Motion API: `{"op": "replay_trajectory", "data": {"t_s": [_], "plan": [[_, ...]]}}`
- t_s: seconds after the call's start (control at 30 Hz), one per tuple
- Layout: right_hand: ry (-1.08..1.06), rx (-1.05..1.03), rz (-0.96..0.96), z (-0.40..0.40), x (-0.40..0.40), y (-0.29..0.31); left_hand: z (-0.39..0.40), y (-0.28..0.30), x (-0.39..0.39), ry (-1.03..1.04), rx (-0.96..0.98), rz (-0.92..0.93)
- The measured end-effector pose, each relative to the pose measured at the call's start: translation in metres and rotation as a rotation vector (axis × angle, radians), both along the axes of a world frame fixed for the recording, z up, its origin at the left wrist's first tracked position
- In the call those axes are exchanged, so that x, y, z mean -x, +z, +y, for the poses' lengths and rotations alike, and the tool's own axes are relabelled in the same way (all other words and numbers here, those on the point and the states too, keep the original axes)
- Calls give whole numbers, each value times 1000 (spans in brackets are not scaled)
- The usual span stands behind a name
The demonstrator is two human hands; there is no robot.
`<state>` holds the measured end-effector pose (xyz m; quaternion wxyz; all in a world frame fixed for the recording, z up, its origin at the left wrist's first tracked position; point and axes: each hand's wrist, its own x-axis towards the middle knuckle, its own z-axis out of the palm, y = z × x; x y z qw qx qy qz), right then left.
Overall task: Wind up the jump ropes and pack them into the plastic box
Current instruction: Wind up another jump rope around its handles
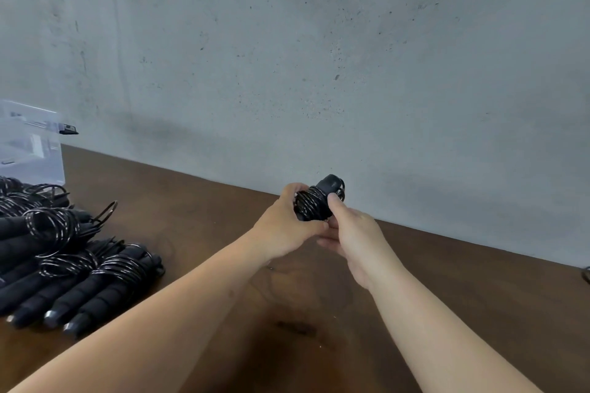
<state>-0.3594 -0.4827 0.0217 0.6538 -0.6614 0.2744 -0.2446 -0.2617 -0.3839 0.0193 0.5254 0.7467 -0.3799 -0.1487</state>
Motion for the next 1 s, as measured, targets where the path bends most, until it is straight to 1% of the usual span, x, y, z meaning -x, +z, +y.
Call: {"op": "replay_trajectory", "data": {"t_s": [0.1,0.2,0.33,0.5,0.6,0.7,0.87,1.0], "plan": [[12,23,3,3,-11,-6,10,9,2,-27,-93,-54],[41,-33,-5,12,-22,-6,23,17,0,21,-113,-87],[56,7,46,31,-37,0,46,19,-10,159,-95,-124],[183,-100,-40,76,-69,4,101,25,-34,376,-121,-275],[290,-142,-37,109,-91,-2,142,28,-51,476,-152,-320],[385,-189,25,142,-114,-9,180,27,-61,556,-236,-337],[462,-219,112,184,-141,-21,225,15,-72,669,-369,-354],[478,-176,153,200,-150,-32,243,3,-75,727,-486,-393]]}}
